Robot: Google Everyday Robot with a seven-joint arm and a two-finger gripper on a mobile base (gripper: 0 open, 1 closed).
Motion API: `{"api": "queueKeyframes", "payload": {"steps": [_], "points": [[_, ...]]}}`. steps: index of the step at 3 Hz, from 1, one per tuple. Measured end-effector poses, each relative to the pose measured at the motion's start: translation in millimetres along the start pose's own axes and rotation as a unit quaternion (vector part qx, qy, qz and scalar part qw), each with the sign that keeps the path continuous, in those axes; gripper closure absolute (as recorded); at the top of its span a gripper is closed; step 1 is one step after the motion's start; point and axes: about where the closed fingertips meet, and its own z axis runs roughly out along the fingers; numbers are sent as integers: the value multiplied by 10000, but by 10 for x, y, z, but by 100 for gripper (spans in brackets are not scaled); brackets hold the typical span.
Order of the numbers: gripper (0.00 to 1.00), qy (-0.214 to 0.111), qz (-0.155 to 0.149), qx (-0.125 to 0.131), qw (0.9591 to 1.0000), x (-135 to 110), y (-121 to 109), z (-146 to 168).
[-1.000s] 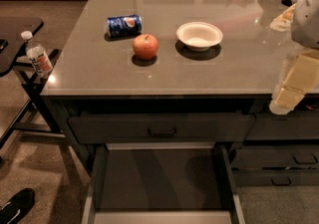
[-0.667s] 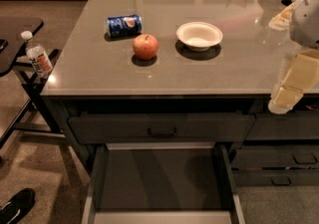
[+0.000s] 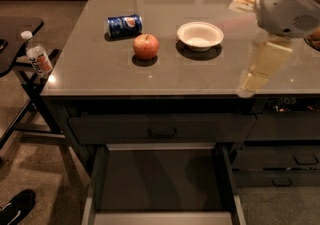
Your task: Place apple into middle drawer
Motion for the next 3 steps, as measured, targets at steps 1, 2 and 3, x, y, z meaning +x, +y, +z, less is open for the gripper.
{"api": "queueKeyframes", "payload": {"steps": [1, 2, 3], "points": [[0, -560, -518, 122, 9970, -436, -241, 140], [0, -560, -518, 122, 9970, -436, -241, 140], [0, -809, -683, 126, 9943, -580, -344, 290]]}}
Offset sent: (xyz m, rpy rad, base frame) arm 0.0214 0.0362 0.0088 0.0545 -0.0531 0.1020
